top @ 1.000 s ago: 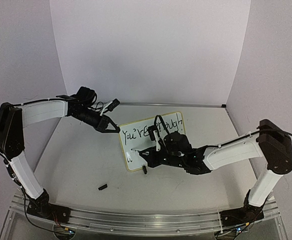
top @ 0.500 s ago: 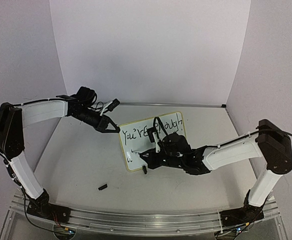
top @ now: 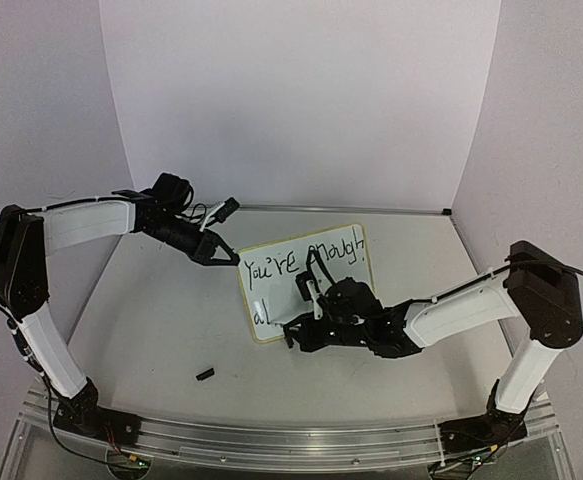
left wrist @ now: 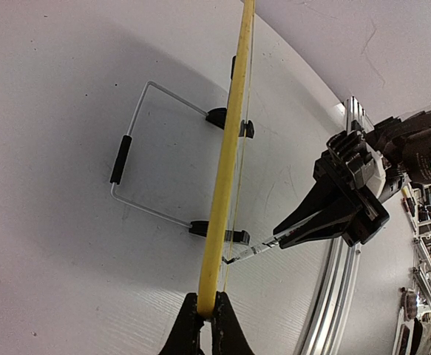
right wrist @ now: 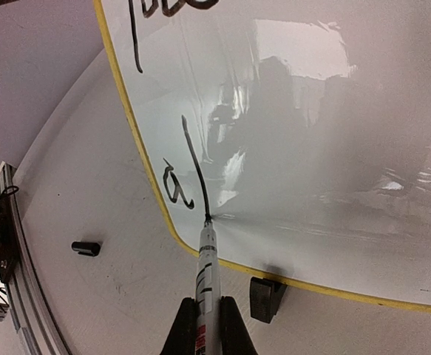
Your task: Write a sentence on the whiteboard
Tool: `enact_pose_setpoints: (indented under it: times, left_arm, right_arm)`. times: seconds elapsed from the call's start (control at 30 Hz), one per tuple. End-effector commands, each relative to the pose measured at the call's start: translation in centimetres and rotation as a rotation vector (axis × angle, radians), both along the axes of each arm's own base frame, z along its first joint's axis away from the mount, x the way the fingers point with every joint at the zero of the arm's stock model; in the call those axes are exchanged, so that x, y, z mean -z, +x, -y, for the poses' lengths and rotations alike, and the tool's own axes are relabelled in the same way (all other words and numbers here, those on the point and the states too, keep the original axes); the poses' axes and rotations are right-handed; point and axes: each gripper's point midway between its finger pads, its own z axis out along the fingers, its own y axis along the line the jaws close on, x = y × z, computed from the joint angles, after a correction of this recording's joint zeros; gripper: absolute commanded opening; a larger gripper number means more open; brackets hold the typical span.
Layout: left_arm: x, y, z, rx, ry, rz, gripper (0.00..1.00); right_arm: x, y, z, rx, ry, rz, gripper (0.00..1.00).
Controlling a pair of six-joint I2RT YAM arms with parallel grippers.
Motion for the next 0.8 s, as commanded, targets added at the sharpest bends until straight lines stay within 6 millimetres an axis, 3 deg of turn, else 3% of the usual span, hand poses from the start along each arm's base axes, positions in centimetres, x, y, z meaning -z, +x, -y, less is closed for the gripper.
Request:
enact_pose_setpoints:
  times: [0.0, 0.23, 0.57, 0.77]
  left_arm:
    - [-0.3, -0.2, 0.1, 0.02, 0.043, 0.068, 0.0]
    - [-0.2, -0.2, 0.1, 0.019, 0.045, 0.067, 0.0]
    - [-0.3, -0.2, 0.1, 0.018, 0.045, 0.07, 0.0]
    - [-0.3, -0.3, 0.2, 0.019, 0.051, 0.075, 0.0]
  right_arm:
    - [0.3, 0.6, 0.3, 0.032, -0.022, 0.007, 0.0]
    - [-0.8, 0.8, 0.2, 0.032, -0.009, 0.032, 0.0]
    - [-5.7, 0.2, 1.3, 0.025, 0.044, 0.082, 0.0]
    - [-4.7, 0.2, 1.1, 0.009, 0.017, 0.079, 0.0]
